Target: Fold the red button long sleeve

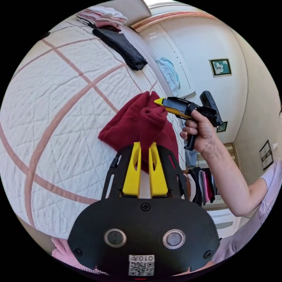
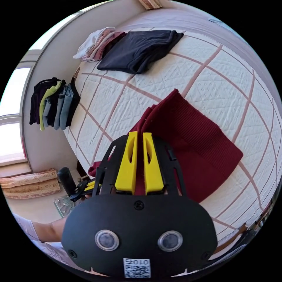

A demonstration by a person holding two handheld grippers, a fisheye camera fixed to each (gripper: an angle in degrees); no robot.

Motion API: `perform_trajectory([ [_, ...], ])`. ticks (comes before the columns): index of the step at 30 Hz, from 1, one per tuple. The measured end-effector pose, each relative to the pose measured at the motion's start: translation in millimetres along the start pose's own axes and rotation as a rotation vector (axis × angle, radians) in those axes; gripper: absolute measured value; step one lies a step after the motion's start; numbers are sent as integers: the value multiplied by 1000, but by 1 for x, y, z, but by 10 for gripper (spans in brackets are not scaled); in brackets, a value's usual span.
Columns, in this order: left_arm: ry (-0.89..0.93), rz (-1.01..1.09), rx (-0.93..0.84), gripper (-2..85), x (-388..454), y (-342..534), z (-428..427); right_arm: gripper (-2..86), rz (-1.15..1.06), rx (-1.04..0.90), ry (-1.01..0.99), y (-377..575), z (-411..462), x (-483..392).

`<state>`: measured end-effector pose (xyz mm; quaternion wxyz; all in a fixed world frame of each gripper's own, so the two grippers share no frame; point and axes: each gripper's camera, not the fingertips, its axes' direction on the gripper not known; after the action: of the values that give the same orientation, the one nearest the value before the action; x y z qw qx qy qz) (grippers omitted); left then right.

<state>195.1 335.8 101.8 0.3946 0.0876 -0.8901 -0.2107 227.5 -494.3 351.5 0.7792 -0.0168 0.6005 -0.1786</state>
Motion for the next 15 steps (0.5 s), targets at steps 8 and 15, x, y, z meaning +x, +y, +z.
perform_trajectory([
  [8,-142,-11,37,63,-17,-6,-18,70,-92,66,-148,-9,-5,-24],
  [15,-374,270,-16,59,23,-24,-33,41,-119,244,-219,28,-40,-17],
])
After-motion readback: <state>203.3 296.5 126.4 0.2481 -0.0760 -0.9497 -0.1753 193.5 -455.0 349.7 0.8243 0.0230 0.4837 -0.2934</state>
